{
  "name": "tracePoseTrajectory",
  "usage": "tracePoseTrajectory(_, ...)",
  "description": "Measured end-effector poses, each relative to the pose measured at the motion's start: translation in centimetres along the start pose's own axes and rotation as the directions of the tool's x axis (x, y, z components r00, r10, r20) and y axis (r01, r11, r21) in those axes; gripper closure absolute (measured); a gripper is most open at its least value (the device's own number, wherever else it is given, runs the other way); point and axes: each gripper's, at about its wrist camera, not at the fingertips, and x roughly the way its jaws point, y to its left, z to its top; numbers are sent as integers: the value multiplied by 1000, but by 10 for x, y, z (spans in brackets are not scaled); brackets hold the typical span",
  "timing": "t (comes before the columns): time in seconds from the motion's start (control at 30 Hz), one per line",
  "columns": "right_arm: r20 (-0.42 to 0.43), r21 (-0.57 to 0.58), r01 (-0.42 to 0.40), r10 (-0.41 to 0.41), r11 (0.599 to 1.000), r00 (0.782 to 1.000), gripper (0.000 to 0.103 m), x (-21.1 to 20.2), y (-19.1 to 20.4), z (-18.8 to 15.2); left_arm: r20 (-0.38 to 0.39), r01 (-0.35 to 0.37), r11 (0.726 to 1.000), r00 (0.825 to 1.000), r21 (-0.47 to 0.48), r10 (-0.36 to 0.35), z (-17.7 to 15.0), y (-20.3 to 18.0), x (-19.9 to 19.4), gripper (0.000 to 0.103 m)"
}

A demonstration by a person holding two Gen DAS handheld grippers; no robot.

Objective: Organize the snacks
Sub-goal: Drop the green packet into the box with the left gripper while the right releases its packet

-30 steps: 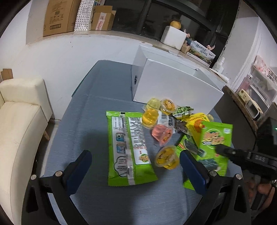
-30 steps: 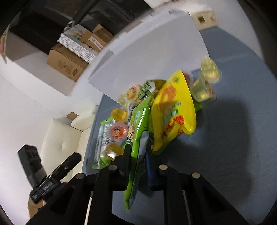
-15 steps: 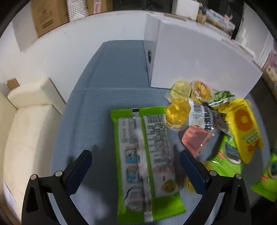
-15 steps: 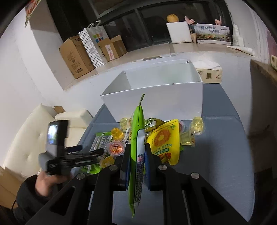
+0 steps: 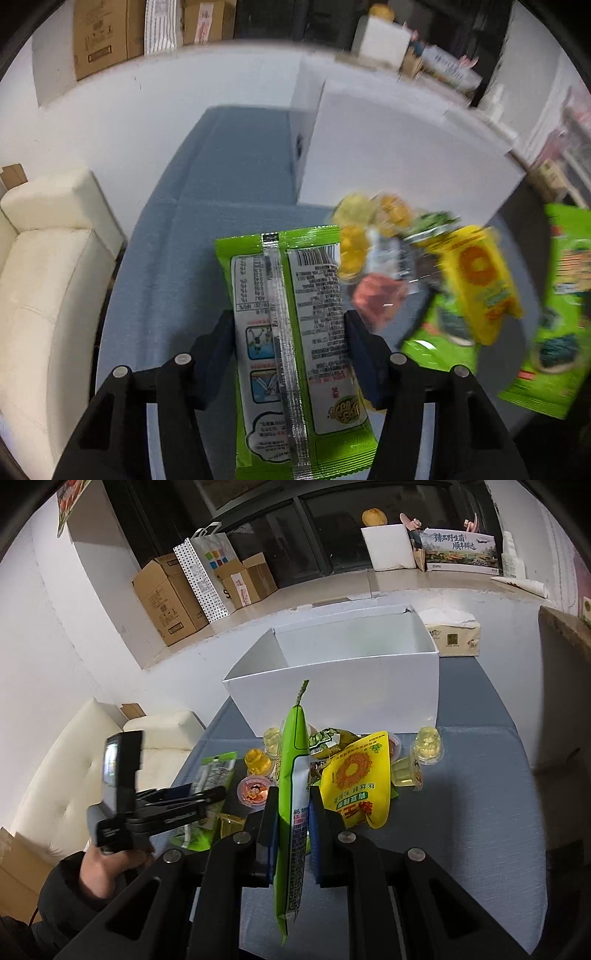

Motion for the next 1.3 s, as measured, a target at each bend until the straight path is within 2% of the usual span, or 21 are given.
tracePoseTrajectory(0.1,10,-11,4,-4,1000,1000,89,-1,1,2,76,17,1000,997,25,-19,6,-8,-33,40)
tracePoseTrajectory(0.23,36,-24,23,-22,999,999,89,-3,0,15,183,52,996,981,77,-65,26,-31,-76,40)
tracePoseTrajectory(0.4,106,-74,60,-52,995,993,89,-13,2,56,255,86,985,959,151,-123,66,-63,-93,40)
tracePoseTrajectory(0.5,160,-114,110,-92,987,983,89,-13,3,89,273,88,981,952,174,-134,98,-81,-82,40)
tracePoseTrajectory(0.6,180,-113,142,-120,983,976,88,-5,-3,124,285,76,980,950,184,-127,135,-91,-65,40)
tracePoseTrajectory(0.83,158,-106,198,-180,974,971,88,35,-21,197,281,65,985,954,163,-110,201,-92,-27,40)
tracePoseTrajectory(0.93,142,-111,238,-221,965,965,88,53,-28,212,268,57,983,958,173,-103,217,-97,-11,40)
tracePoseTrajectory(1.03,118,-91,234,-223,968,968,88,68,-38,220,262,47,982,960,183,-95,226,-99,2,38)
tracePoseTrajectory(1.07,117,-82,235,-225,968,967,88,71,-40,221,268,39,983,960,181,-87,229,-98,6,35)
tracePoseTrajectory(1.1,119,-75,238,-229,968,966,88,74,-42,222,269,28,984,960,175,-75,230,-96,11,28)
tracePoseTrajectory(1.13,110,-68,243,-235,968,966,84,78,-45,223,256,18,986,965,166,-61,231,-94,17,13)
tracePoseTrajectory(1.2,77,-47,257,-253,965,964,47,86,-49,222,233,19,987,971,158,-56,230,-91,26,0)
tracePoseTrajectory(1.23,78,-27,239,-236,971,969,18,87,-53,221,227,18,988,972,156,-54,228,-89,30,0)
tracePoseTrajectory(1.27,92,-19,218,-215,976,972,13,86,-55,220,216,12,988,975,155,-46,226,-86,35,0)
tracePoseTrajectory(1.3,96,-19,219,-216,976,972,13,86,-55,219,213,7,988,976,153,-40,224,-85,37,0)
